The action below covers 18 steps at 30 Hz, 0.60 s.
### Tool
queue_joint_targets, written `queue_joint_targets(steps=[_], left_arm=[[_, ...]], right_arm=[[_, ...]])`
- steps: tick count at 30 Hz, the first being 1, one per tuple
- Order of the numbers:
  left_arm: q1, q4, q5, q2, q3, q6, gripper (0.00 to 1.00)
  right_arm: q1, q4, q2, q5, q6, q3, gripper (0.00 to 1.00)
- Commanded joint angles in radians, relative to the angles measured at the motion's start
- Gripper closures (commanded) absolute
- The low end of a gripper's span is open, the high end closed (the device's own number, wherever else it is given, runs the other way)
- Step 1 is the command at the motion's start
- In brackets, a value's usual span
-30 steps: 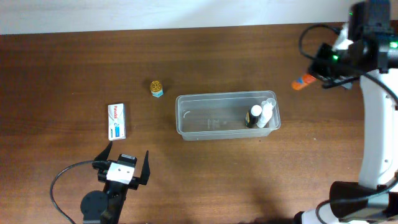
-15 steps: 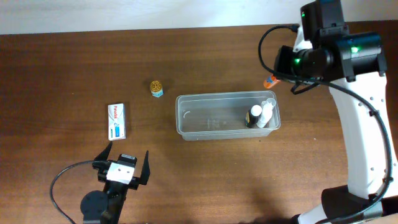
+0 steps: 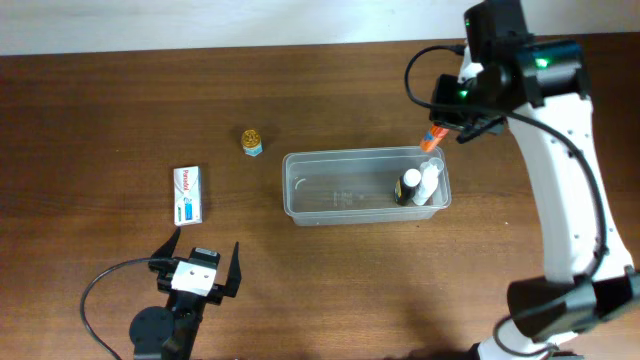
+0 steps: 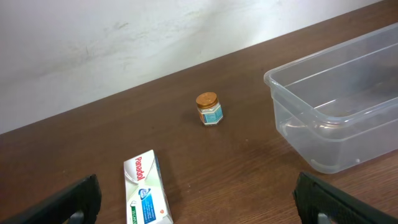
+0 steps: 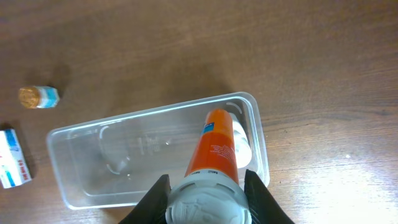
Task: Pack container
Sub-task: 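Lift the orange tube and carry it left over the container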
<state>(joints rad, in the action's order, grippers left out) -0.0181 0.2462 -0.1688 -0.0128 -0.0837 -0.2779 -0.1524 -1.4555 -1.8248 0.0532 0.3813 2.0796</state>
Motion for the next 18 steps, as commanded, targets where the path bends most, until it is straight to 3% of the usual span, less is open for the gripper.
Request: queue_joint_targets(steps=[1, 18], left_arm=[[0.006, 0.000, -0.008, 0.007, 0.005, -0.015, 0.00], [0.006, 0.000, -0.008, 0.007, 0.005, -0.015, 0.01]], right_arm=[[-0.006, -0.001, -0.037, 0.016, -0.007, 0.018, 0.75], [-0.006, 0.000, -0.121, 0.027, -0.006, 0.018, 0.75]])
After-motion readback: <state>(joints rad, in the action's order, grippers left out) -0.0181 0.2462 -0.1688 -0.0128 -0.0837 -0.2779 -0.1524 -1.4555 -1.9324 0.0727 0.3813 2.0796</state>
